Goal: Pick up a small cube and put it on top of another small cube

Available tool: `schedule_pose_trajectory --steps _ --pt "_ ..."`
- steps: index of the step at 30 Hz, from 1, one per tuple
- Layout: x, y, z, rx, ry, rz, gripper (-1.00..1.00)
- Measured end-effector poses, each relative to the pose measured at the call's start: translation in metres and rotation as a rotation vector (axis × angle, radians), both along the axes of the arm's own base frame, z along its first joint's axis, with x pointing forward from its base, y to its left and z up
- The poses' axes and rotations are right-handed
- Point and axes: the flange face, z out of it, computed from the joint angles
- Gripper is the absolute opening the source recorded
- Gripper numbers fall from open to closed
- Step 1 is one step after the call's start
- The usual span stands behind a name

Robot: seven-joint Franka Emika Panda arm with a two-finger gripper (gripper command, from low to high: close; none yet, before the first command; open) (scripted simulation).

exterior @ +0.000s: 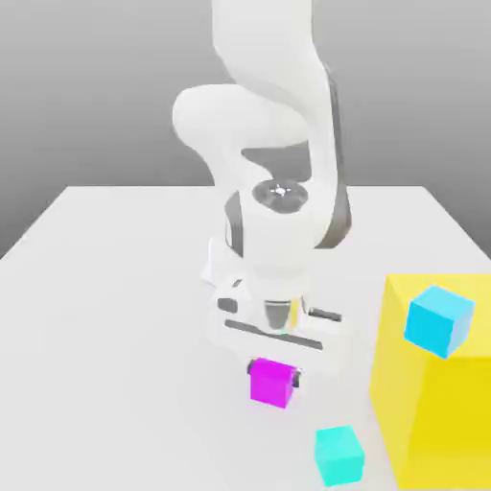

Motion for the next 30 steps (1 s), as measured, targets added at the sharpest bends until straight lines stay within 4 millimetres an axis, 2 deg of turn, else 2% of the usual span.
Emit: schedule_pose_trajectory --steps 2,4,11,13,17,19,20,23,30 --pt "0.0 0.0 -0.002 -0.001 0.0 0.0 -1.0" --pt "0.001 0.0 0.006 0.0 0.0 0.001 -1.0" --pt "0.001 0.001 0.059 -0.001 -0.002 0.001 -1.0" --pt "0.017 0.007 0.087 0.037 -0.067 -0.065 -1.0" --pt "0.063 0.036 0.169 0.189 -0.227 -0.183 -1.0" --pt "0.08 0.052 0.216 0.294 -0.294 -0.232 -1.0" --pt "0.087 0.061 0.232 0.316 -0.308 -0.211 -1.0" --pt "0.104 0.089 0.256 0.29 -0.305 -0.035 -1.0" --pt "0.134 0.157 0.282 0.154 -0.225 0.466 -1.0"
